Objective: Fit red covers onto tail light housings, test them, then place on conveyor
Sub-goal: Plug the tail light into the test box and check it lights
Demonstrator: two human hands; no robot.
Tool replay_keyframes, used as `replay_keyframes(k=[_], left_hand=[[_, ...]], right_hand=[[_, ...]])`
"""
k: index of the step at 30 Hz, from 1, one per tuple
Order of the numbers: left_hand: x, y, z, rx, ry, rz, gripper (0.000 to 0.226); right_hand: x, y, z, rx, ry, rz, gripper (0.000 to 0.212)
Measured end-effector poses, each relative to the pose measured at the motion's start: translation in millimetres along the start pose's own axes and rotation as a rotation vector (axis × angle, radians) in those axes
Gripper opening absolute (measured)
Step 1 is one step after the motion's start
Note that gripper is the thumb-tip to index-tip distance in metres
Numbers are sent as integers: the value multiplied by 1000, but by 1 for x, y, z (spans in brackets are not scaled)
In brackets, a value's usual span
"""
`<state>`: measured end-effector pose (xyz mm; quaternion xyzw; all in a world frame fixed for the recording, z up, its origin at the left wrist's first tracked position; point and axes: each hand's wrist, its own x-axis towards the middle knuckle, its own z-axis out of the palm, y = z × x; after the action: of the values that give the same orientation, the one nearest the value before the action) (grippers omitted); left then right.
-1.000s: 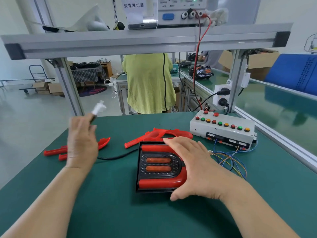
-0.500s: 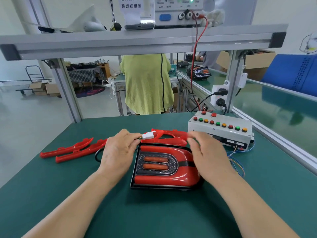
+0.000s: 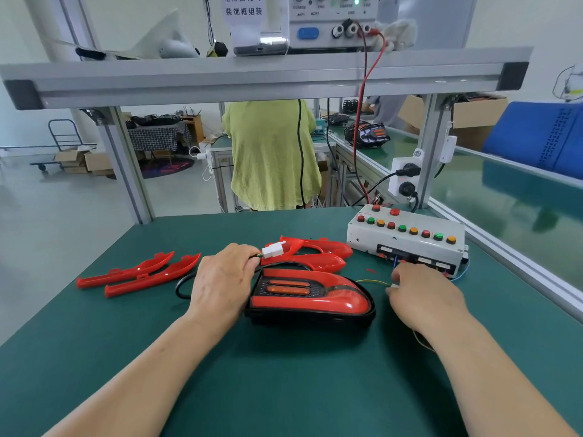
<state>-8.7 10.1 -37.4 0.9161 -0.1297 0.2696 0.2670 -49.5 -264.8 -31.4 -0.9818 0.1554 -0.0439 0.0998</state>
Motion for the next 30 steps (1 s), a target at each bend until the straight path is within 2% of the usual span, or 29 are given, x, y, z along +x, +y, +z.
replay_keyframes(k=[2,6,12,15,21,30], left_hand=[[-1,2,0,0,-11,-34,19],[-2,3,-2,-11,-87,-131,17],[-3,5,-6,-55,-240,-193,14],[-4,5,-5,-67,-258,-197,13],[-5,6,-4,-121,-246,-162,11],[-12,12,0,-222,-159,-63,6]], right_hand=[[1,2,2,-34,-13,2,7],[3,2,3,-43,-9,3,18],[5,-7,3,280,309,-116,14],[3,-16,12,304,267,-212,8],[7,-14,14,457,93,-138,8],[13,-13,14,679,152,-73,15]])
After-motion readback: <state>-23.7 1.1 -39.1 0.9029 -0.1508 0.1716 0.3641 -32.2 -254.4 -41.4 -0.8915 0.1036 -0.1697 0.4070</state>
